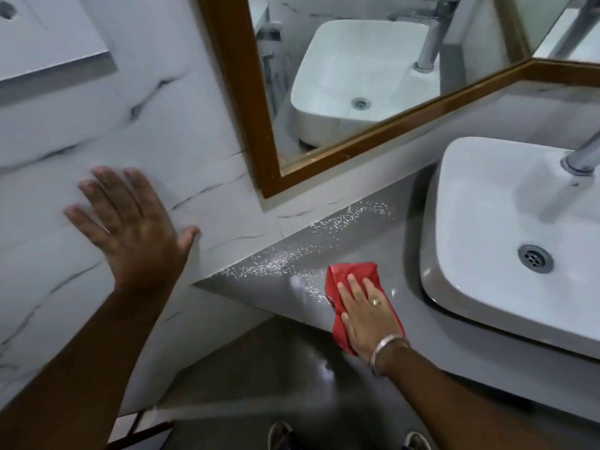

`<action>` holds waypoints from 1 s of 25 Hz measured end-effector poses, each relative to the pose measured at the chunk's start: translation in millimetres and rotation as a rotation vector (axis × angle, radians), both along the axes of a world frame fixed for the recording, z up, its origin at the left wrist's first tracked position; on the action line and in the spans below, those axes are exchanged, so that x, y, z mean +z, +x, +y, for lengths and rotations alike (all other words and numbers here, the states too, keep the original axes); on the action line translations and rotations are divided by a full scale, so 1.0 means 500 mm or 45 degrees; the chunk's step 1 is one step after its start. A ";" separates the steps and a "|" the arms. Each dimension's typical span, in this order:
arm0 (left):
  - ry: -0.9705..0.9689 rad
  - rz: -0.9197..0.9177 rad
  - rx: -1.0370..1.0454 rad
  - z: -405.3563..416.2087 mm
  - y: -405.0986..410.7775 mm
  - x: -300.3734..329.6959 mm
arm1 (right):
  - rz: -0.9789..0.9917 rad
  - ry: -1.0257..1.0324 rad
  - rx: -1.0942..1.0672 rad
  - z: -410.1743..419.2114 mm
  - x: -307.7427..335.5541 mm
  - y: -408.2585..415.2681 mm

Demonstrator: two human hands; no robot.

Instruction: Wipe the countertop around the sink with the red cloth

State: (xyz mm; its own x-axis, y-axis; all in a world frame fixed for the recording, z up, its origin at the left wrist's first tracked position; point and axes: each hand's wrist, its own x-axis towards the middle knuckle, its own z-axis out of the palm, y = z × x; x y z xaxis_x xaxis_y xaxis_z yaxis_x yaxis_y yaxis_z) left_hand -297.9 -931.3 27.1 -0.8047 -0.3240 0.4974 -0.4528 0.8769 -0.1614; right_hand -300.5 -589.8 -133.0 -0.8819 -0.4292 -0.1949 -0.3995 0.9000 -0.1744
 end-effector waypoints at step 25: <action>-0.546 0.495 -0.452 -0.022 -0.093 0.100 | -0.062 -0.393 0.146 -0.052 0.009 -0.107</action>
